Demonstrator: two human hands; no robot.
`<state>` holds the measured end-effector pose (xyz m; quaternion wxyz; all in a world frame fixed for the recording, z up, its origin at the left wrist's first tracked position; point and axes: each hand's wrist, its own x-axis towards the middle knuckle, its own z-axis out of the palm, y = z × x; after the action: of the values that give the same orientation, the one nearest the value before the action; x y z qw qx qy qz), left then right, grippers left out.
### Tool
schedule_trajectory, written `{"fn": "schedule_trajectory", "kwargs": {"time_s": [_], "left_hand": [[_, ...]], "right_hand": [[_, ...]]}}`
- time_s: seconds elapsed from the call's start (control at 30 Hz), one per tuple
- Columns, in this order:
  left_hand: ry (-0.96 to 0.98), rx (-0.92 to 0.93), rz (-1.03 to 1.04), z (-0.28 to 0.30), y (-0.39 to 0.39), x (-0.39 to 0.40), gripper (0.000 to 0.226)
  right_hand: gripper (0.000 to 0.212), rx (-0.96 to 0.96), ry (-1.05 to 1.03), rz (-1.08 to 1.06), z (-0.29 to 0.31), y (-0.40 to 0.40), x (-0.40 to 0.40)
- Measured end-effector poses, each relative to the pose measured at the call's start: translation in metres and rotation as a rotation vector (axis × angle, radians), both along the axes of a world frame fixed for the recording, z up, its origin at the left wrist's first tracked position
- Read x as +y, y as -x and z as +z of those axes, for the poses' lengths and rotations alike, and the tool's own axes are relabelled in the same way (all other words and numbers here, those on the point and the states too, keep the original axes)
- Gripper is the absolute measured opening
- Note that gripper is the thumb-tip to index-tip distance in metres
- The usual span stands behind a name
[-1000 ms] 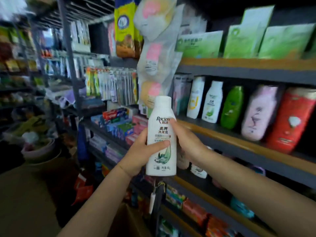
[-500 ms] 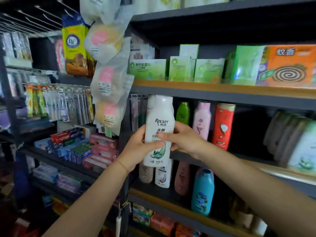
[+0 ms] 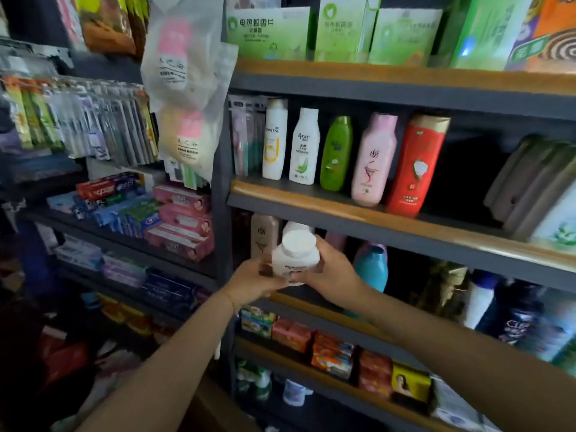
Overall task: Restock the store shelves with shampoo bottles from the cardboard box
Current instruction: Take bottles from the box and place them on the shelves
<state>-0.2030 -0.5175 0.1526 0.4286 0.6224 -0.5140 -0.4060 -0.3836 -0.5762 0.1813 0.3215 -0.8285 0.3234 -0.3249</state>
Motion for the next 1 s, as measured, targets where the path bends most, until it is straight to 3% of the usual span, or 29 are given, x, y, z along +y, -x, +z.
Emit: {"fn": "schedule_trajectory", "kwargs": {"time_s": [0.3, 0.6, 0.77, 1.0], "left_hand": [[0.038, 0.065, 0.125, -0.044, -0.006, -0.046, 0.042], [-0.023, 0.070, 0.140, -0.058, -0.008, -0.090, 0.022], [-0.055, 0.091, 0.174, -0.059, -0.005, -0.099, 0.031], [-0.046, 0.122, 0.213, -0.060, -0.001, -0.108, 0.033]], "right_hand": [[0.059, -0.092, -0.153, -0.127, -0.063, -0.034, -0.048], [0.058, -0.082, -0.346, -0.233, -0.086, -0.046, -0.097], [0.055, -0.087, -0.326, -0.276, -0.092, -0.055, -0.106], [0.068, -0.041, -0.284, -0.386, -0.096, -0.064, -0.112]]}}
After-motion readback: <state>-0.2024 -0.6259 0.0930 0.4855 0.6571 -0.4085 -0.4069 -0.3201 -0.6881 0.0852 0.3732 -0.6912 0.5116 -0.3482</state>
